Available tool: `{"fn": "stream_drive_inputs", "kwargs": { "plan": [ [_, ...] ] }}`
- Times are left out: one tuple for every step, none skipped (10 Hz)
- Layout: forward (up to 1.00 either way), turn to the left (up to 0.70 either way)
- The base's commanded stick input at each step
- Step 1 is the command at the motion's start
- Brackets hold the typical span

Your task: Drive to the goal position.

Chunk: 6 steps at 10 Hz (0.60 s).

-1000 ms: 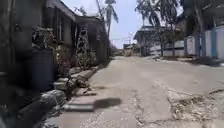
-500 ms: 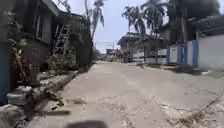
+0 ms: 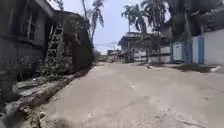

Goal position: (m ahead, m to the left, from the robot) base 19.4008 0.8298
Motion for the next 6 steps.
{"fn": "stream_drive_inputs", "kwargs": {
  "plan": [
    [1.0,0.0],
    [1.0,0.0],
    [1.0,0.0],
    [1.0,0.0],
    [1.0,0.0],
    [1.0,0.0]
  ]
}}
